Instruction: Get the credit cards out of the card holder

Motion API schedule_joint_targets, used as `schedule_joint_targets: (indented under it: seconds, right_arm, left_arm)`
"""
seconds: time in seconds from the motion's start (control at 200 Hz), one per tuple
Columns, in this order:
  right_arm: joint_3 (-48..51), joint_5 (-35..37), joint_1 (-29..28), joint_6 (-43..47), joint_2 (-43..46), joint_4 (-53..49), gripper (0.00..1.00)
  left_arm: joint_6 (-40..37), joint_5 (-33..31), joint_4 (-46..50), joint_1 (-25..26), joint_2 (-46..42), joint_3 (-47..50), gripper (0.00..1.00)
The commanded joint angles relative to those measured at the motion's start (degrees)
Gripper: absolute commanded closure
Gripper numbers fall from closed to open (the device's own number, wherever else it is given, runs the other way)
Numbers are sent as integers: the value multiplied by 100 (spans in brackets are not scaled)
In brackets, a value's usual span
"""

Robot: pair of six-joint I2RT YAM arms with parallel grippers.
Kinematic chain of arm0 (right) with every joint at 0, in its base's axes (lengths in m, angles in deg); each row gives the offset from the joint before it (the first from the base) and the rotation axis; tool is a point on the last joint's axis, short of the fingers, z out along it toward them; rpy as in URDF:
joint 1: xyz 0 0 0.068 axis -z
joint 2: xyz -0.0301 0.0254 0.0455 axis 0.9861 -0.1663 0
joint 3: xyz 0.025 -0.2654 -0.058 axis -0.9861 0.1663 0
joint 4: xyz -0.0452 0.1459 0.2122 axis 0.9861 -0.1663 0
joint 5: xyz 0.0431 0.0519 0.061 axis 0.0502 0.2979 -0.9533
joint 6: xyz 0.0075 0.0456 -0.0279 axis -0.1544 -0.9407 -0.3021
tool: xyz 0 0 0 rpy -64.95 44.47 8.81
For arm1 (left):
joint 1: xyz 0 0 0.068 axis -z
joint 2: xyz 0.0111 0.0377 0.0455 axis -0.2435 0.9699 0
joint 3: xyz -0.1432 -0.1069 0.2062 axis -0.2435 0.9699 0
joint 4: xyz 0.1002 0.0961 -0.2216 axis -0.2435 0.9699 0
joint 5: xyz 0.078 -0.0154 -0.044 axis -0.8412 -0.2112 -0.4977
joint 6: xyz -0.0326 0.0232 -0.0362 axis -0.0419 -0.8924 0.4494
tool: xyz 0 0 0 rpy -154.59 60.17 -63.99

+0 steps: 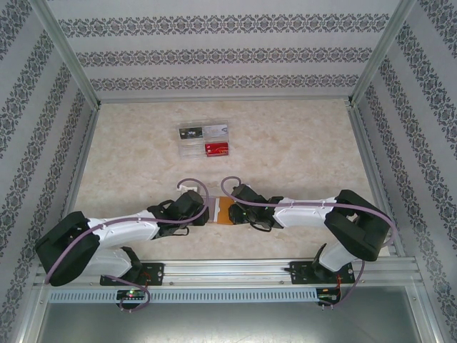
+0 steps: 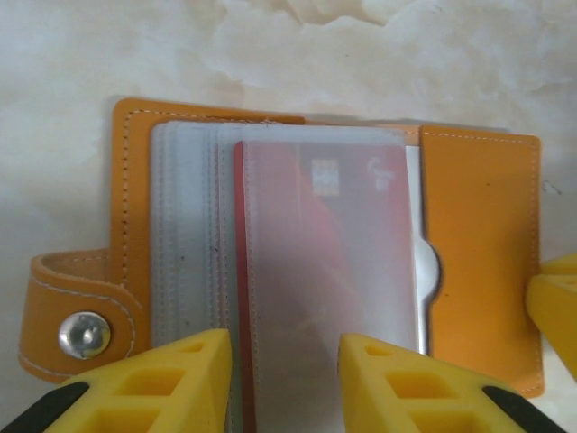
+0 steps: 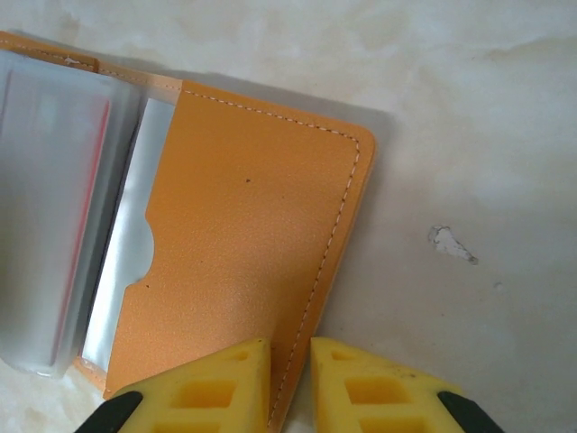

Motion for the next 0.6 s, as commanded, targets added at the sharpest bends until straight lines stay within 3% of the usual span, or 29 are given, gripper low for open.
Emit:
schedule_joint_targets:
  seconds: [0.0, 0.435, 0.595]
  right_arm:
    - [-22, -70, 39, -93, -84, 79, 79]
    - [30, -15, 73, -91, 29, 74, 78]
    - [208, 175, 143, -110, 517, 7, 78]
  left_arm:
    - [-82, 305, -326, -79, -20, -32, 63]
    - [-286, 886, -779, -72, -96, -195, 58]
    - [-297, 1174, -1045, -31, 39, -371, 59]
